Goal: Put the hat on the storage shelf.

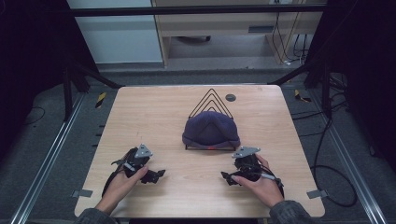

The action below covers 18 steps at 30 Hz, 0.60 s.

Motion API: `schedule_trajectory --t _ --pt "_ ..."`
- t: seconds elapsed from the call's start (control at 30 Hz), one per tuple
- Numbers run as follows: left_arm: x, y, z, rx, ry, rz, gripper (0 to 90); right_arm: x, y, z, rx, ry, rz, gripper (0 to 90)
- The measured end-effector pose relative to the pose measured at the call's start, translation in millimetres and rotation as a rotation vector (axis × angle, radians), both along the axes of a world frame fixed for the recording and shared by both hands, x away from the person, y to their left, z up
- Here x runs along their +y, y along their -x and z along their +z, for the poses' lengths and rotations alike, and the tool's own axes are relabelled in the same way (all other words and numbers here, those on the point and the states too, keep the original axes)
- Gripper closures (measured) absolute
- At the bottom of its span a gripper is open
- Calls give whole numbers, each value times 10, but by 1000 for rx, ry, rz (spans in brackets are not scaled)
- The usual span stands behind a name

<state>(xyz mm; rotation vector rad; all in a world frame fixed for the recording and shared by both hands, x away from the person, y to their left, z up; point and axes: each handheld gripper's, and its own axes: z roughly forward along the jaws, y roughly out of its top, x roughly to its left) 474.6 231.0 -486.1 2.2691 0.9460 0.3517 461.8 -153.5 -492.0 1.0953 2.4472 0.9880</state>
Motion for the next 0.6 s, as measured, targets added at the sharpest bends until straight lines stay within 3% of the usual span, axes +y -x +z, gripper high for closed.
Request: schedule_trajectory --t 0.2,0.23,0.37,0.43,0.6 --pt "35 -69 -85 60 -20 -5 37 10 -4 -80 19 2 -9 86" --pt "43 -80 -94 58 -35 -6 36 12 0 -97 31 4 -9 78" --pt "61 -89 -108 48 -40 -14 16 25 14 -125 7 23 -7 69" --pt "56 -75 -120 38 -67 -42 6 29 31 -139 -12 31 -1 64" --pt "51 -72 -121 37 -65 -34 0 8 62 -179 -41 3 2 51"
